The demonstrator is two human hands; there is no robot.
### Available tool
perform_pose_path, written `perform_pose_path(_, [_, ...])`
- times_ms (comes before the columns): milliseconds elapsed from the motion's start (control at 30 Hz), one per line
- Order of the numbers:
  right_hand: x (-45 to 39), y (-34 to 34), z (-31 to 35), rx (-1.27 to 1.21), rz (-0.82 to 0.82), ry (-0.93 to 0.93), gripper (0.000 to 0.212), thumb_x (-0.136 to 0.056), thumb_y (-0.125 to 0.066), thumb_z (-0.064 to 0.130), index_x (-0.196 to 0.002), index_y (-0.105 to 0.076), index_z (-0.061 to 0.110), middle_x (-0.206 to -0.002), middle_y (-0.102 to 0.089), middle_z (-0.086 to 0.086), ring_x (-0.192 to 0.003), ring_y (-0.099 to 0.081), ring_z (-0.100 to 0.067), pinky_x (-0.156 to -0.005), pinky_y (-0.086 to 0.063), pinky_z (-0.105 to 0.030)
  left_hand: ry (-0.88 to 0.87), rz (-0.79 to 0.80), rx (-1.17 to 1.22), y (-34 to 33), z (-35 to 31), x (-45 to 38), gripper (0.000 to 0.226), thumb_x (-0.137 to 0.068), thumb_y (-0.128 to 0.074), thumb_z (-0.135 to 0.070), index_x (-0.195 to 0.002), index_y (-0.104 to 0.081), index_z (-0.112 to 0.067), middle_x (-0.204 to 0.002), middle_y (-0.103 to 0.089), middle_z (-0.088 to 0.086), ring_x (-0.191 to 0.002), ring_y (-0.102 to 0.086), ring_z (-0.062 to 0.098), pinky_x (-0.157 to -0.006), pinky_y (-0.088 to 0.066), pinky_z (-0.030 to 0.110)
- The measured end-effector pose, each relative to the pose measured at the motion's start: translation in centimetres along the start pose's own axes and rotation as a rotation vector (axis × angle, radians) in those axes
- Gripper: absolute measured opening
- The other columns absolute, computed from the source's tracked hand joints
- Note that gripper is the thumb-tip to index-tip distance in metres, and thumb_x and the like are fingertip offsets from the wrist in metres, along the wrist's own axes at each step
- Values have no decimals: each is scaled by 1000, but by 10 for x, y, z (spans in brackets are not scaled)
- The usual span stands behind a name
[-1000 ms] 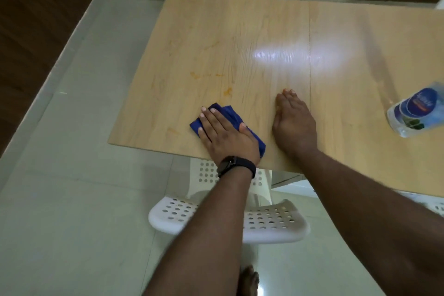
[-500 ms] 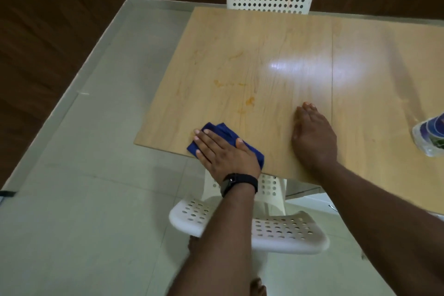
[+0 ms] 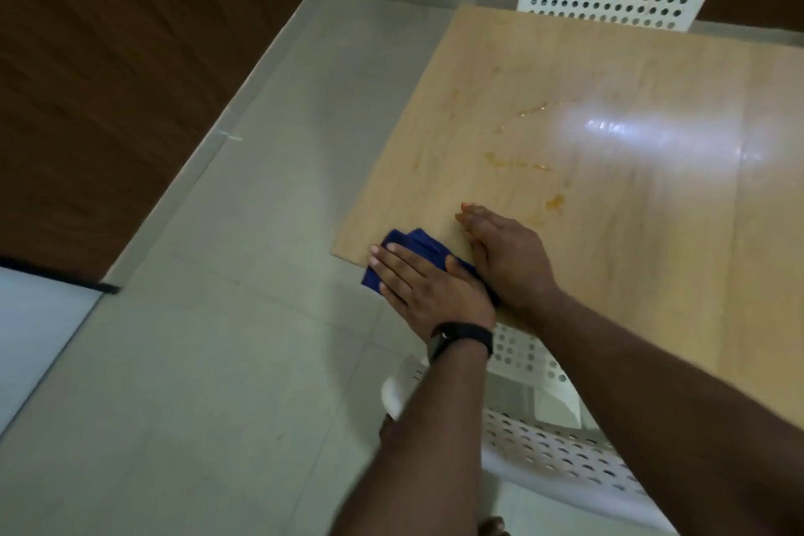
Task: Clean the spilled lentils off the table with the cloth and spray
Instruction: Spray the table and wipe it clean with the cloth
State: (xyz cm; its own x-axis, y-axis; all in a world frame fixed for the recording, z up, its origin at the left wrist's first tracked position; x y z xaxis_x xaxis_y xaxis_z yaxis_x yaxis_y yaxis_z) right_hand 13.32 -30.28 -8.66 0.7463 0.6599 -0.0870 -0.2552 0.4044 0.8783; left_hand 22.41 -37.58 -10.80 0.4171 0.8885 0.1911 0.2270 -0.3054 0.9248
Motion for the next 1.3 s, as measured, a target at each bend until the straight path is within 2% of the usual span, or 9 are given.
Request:
perform_pose_path(133, [-6, -9, 2, 25, -10, 17, 38, -105, -51, 25, -139, -66, 14, -148, -61, -4, -137, -56, -20, -113, -48, -42, -53, 30, -9, -3, 8, -4, 86, -105, -31, -51, -163, 7, -1, -171, 20, 16, -160, 14, 29, -130, -6, 46])
perform_pose_path(233, [-6, -8, 6, 53, 6, 37, 39, -105, -57, 28, -142, -64, 15, -149, -60, -5, -140, -53, -19, -117, -44, -42, 28, -28, -35, 8, 17, -53, 84, -106, -30, -50, -163, 7, 0, -171, 18, 17, -160, 14, 31, -130, -6, 46])
perform_pose_path(367, [-4, -8, 10, 108, 35, 41, 45, -107, -53, 34, -147, -58, 15, -154, -55, -6, -145, -47, -19, -120, -33, -39, 90, -51, -30, 14, 28, -80, 83, -106, -28, -48, -163, 7, 0, -171, 18, 17, -160, 13, 32, -129, -8, 46])
perform_pose_path(533, [-6, -8, 14, 140, 48, 34, 45, -107, -50, 34, -147, -59, 16, -156, -53, -5, -147, -45, -18, -121, -30, -36, -45, 36, -6, 6, 20, -24, 85, -105, -31, -48, -162, 9, 0, -171, 20, 18, -159, 13, 32, -130, -8, 45])
perform_pose_path(767, [-6, -11, 12, 164, 59, 19, 46, -110, -44, 40, -150, -55, 19, -158, -50, -3, -148, -43, -17, -122, -31, -39, 79, 0, -78, 21, 31, -96, 83, -106, -30, -48, -163, 6, 2, -172, 13, 20, -160, 10, 35, -129, -8, 47])
perform_pose_path(967, [-5, -9, 14, 157, 60, 17, 46, -110, -43, 39, -150, -54, 19, -158, -51, -3, -148, -43, -16, -122, -31, -39, -95, 101, -113, 21, 33, -42, 85, -106, -27, -50, -161, 13, 2, -170, 21, 20, -158, 17, 34, -130, -1, 44])
perform_pose_path(1167, [-7, -7, 15, 143, 53, 12, 47, -110, -44, 41, -151, -53, 21, -158, -50, -1, -149, -42, -15, -122, -32, -40, -168, 131, -241, 32, 35, -114, 83, -107, -22, -51, -162, 8, 2, -172, 7, 21, -160, 5, 34, -130, -1, 47])
perform_pose_path(1300, [-6, -8, 15, 159, 47, -9, 48, -108, -47, 41, -151, -54, 20, -157, -52, -1, -147, -44, -16, -120, -34, -40, -342, 150, -292, 40, 37, -133, 80, -108, -20, -51, -162, 9, 1, -172, 4, 21, -160, -2, 35, -130, -6, 47])
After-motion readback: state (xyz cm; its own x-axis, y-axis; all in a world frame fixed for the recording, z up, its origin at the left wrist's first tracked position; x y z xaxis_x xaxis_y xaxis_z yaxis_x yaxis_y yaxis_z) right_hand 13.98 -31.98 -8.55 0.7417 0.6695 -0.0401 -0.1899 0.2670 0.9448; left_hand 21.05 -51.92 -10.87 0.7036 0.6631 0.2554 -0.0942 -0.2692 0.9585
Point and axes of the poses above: each hand's wrist, its own x-axis away from the middle knuckle, its own y-axis out of the back of the hand, z = x × y, the point moved 3 cm from there along -x, towards the middle knuckle
